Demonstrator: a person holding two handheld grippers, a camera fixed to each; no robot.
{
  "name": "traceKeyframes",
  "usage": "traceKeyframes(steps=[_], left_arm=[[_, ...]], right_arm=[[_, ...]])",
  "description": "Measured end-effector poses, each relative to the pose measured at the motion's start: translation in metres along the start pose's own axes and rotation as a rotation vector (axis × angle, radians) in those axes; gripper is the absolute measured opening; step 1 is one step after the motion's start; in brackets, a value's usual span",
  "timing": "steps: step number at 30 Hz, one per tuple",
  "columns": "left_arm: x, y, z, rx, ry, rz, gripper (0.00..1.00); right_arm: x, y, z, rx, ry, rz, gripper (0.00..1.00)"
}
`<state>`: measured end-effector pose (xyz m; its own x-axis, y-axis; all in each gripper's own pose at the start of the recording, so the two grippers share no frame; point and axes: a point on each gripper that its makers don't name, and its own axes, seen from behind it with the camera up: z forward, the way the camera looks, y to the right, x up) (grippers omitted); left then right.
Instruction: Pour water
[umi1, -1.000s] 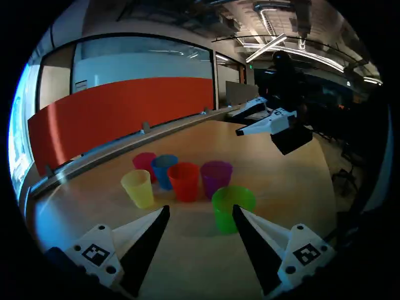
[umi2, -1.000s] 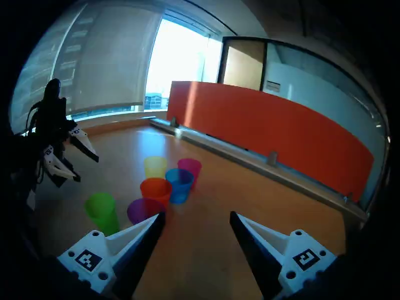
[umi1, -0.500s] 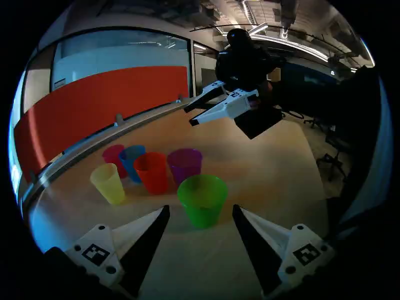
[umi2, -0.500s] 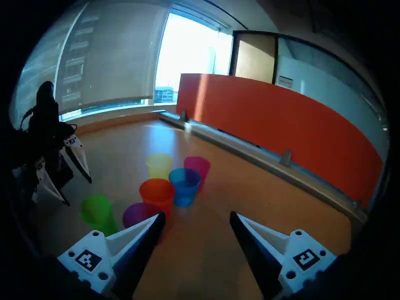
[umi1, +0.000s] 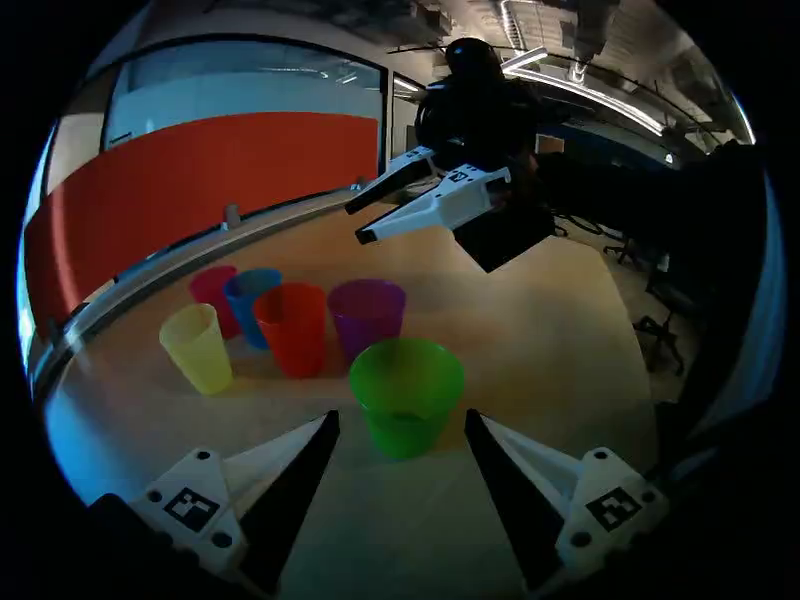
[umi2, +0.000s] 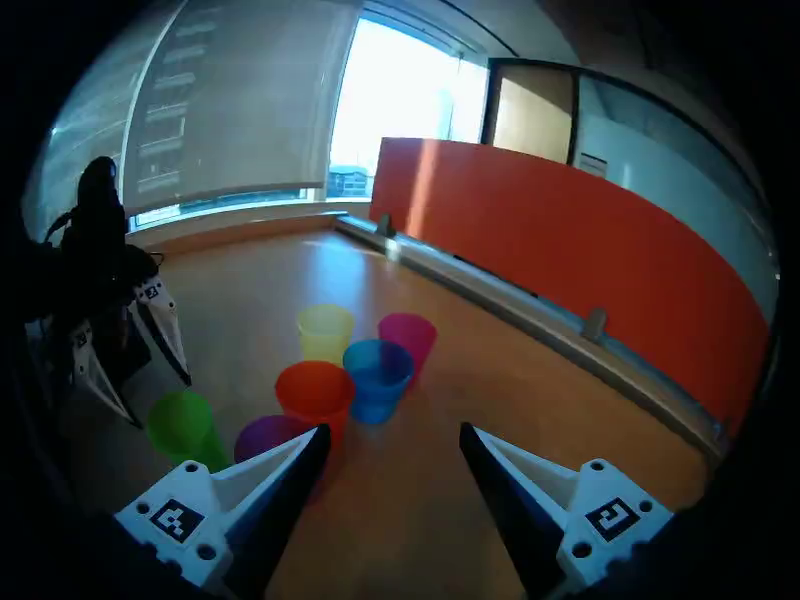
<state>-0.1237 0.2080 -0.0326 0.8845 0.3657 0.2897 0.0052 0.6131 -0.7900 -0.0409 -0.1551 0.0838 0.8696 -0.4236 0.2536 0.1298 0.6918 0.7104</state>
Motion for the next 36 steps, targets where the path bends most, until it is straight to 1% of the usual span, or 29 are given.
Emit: traceKeyframes(steps=[3,13,18,25,36], left_arm=[[-0.001,0.001,0.003,-0.006,-0.004,-0.002,0.93],[-0.004,0.006,0.018,-0.025,-0.018,0.013,0.93],[-0.004,0.006,0.022,-0.026,-0.027,0.021,0.93],[-0.004,-0.002,0.026,-0.018,-0.053,0.042,0.93],[-0.001,0.003,0.031,-0.043,-0.071,0.08,0.93]], right_arm=[[-0.001,0.0,0.004,0.005,-0.004,-0.005,1.0],[-0.002,0.003,0.011,0.013,-0.008,-0.012,1.0],[-0.001,0.004,0.015,0.015,-0.01,-0.013,1.0],[-0.002,0.003,0.02,0.021,-0.01,-0.016,1.0],[-0.004,0.005,0.025,0.027,-0.008,-0.016,1.0]])
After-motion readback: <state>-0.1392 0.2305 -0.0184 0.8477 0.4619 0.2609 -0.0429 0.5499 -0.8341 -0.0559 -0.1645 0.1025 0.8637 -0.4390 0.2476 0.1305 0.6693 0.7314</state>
